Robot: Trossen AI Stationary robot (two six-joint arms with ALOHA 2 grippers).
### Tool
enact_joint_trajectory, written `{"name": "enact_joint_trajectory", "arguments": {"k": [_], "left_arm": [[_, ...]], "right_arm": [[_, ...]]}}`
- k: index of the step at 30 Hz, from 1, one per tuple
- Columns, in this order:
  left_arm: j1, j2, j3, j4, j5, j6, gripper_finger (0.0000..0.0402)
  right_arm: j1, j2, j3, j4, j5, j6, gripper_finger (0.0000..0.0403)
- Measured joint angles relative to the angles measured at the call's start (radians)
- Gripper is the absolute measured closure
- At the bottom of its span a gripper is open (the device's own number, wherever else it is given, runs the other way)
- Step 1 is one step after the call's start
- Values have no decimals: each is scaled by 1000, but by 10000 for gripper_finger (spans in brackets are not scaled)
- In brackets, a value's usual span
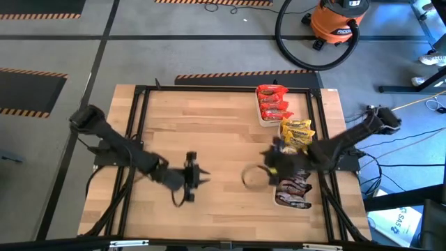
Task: Sort Maruchan noodles
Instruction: Return to Home Position
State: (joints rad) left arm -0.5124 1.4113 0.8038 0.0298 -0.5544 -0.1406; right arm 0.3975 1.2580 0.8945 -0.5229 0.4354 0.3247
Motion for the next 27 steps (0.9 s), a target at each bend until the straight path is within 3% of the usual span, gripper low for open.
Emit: {"name": "enact_joint_trajectory", "arguments": {"k": [2, 5, 8, 10, 14, 18, 22, 27], "left_arm": [[68, -51, -27, 0, 71, 41, 329], [176, -132, -92, 22, 179, 97, 357], [285, -212, -183, 101, 296, 143, 387], [351, -267, -246, 190, 387, 151, 397], [474, -366, -343, 302, 542, 176, 395], [586, -450, -416, 368, 666, 200, 400], [681, -521, -504, 484, 783, 206, 399], [762, -636, -593, 504, 759, 170, 398]], "right_arm": [[-115, -13, -44, 121, -117, -119, 178], [-275, -46, -108, 340, -373, -266, 178], [-409, -82, -172, 492, -583, -308, 178], [-473, -104, -208, 564, -657, -290, 178], [-544, -127, -231, 586, -662, -226, 178], [-575, -159, -231, 547, -651, -299, 201], [-609, -219, -231, 530, -655, -364, 274], [-671, -306, -236, 461, -656, -382, 381]]}}
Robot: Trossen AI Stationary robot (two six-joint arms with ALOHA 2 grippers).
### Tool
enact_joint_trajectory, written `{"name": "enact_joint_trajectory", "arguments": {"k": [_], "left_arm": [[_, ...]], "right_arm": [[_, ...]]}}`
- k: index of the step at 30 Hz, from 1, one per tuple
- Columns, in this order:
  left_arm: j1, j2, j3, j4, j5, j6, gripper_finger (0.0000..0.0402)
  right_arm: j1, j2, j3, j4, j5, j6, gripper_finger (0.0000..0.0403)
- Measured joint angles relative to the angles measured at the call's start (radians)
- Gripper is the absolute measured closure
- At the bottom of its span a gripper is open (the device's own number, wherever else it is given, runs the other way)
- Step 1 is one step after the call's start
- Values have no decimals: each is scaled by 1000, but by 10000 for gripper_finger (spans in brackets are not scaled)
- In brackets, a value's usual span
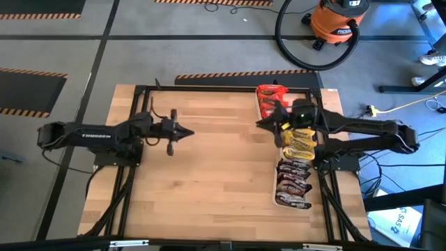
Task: Sort Maruchan noodles
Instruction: Return to Home Position
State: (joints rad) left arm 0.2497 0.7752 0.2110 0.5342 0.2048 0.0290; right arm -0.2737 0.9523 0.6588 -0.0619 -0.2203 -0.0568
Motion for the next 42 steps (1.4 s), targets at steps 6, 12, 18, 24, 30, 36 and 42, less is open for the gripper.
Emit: {"name": "enact_joint_trajectory", "arguments": {"k": [6, 12, 18, 24, 30, 36, 42], "left_arm": [[6, -166, -124, 21, -113, -26, 400], [5, -304, -204, 36, -193, -27, 392], [5, -342, -204, -2, -254, 54, 387], [7, -342, -203, -4, -367, 84, 393], [8, -346, -203, -1, -528, -11, 395], [7, -346, -203, -1, -349, -111, 393], [7, -346, -203, -46, -114, -129, 400]], "right_arm": [[-22, -159, -159, 119, 23, 39, 374], [-22, -364, -389, 316, 96, 134, 378], [-22, -557, -543, 382, 204, 182, 397], [-22, -650, -589, 368, 221, 234, 400], [-22, -648, -589, 354, 241, 204, 400], [-21, -650, -589, 333, 236, 214, 400], [-21, -682, -589, 230, 229, 215, 400]]}}
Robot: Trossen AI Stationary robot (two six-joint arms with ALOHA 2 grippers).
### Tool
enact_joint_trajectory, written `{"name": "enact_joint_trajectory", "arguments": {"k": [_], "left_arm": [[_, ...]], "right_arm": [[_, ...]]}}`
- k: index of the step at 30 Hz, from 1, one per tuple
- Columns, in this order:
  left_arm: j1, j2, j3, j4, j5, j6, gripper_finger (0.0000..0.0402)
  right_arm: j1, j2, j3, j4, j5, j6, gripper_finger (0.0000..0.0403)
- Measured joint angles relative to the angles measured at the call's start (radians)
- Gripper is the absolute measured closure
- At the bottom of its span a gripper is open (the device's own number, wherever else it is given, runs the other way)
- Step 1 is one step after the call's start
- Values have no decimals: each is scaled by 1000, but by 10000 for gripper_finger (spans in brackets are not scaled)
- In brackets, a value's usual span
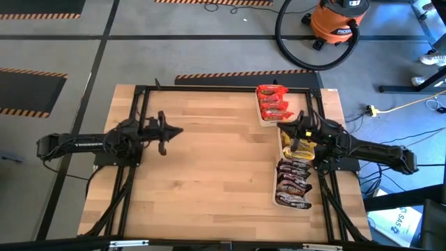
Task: Sort Maruchan noodles
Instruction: Return to Home Position
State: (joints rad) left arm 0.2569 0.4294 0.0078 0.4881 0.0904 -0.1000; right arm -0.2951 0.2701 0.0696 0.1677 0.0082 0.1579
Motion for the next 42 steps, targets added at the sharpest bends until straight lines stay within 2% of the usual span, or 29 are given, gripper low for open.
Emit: {"name": "enact_joint_trajectory", "arguments": {"k": [6, 12, 15, 18, 24, 28, 42], "left_arm": [[0, -40, 0, -55, 85, -3, 391], [0, -207, 0, -116, 103, -22, 384], [0, -327, 0, -239, 75, -22, 386], [-1, -429, 0, -401, -20, -22, 390], [-4, -427, 2, -477, -107, 9, 398], [-4, -422, 4, -467, -108, 51, 400], [-4, -421, 2, -473, -108, 55, 380]], "right_arm": [[0, -91, 0, -145, 8, 52, 400], [0, -242, 0, -303, 34, 67, 400], [0, -264, 4, -325, 30, 67, 400], [0, -265, 0, -325, 26, 70, 400], [0, -260, 0, -324, 12, 70, 400], [0, -260, -1, -325, -26, 70, 400], [0, -260, -1, -326, -26, 92, 400]]}}
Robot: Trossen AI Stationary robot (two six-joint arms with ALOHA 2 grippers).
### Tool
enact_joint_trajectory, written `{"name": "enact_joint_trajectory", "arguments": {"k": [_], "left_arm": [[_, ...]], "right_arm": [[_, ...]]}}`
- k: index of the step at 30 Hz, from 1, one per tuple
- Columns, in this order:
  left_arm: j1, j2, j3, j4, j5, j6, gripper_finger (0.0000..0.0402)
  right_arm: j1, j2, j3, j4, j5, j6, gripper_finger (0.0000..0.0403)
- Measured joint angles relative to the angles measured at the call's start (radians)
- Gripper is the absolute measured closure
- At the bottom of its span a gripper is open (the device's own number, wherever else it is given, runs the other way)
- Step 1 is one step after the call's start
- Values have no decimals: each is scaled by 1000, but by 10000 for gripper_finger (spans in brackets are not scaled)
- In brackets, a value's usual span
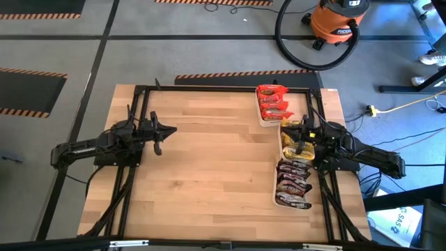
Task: Sort Maruchan noodles
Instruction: Return to Home Position
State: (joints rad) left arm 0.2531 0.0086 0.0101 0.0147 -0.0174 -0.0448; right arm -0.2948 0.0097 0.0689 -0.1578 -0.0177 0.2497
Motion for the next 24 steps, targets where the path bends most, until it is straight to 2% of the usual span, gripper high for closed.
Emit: {"name": "enact_joint_trajectory", "arguments": {"k": [16, 24], "left_arm": [[0, 0, 0, 0, 0, 3, 396], [0, 0, 0, 0, 0, 3, 387]], "right_arm": [[0, 0, 0, 0, 0, 0, 400], [0, 0, 0, 0, 0, 0, 400]]}}
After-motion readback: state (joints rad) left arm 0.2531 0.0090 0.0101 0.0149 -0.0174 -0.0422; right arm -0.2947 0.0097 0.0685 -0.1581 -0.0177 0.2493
